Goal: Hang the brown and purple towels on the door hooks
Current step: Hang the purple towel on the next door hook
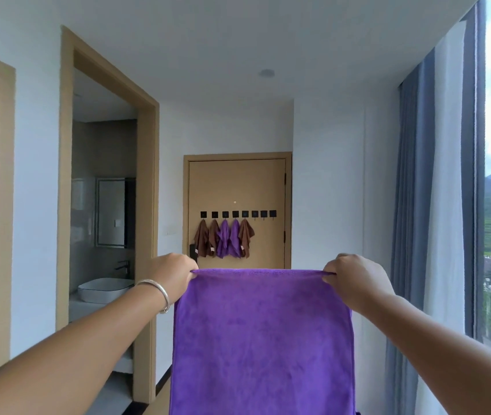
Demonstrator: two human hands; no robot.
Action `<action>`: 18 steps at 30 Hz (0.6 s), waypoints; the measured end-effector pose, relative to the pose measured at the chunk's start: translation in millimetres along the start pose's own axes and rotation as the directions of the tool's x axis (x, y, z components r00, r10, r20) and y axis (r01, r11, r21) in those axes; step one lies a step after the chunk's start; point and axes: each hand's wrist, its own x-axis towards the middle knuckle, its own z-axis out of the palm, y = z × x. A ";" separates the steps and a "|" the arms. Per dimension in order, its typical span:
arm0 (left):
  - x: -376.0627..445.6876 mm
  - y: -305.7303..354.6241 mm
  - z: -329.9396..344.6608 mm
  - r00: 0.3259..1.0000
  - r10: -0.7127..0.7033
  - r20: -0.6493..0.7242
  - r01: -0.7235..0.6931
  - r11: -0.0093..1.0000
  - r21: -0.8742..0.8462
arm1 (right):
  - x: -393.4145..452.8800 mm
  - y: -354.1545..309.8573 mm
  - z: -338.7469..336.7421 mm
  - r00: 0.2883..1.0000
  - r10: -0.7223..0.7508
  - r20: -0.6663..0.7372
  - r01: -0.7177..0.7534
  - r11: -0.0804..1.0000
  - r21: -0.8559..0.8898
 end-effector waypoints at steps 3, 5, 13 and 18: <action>33.7 -16.8 28.0 1.000 0.005 -0.008 -0.005 1.000 0.006 | 33.3 -6.5 30.0 1.000 0.013 0.002 -0.013 1.000 -0.010; 58.4 -31.5 49.0 1.000 0.007 -0.013 -0.007 1.000 -0.004 | 55.1 -12.2 50.2 0.999 0.032 0.016 -0.032 0.999 0.001; 152.8 -79.9 126.9 0.999 -0.005 -0.054 0.002 0.998 -0.056 | 144.7 -31.7 126.3 0.998 0.060 0.017 -0.061 0.998 0.024; 211.1 -94.4 174.8 1.000 -0.027 -0.015 0.026 0.997 -0.077 | 198.4 -30.0 178.0 0.997 0.068 0.029 -0.069 0.997 0.028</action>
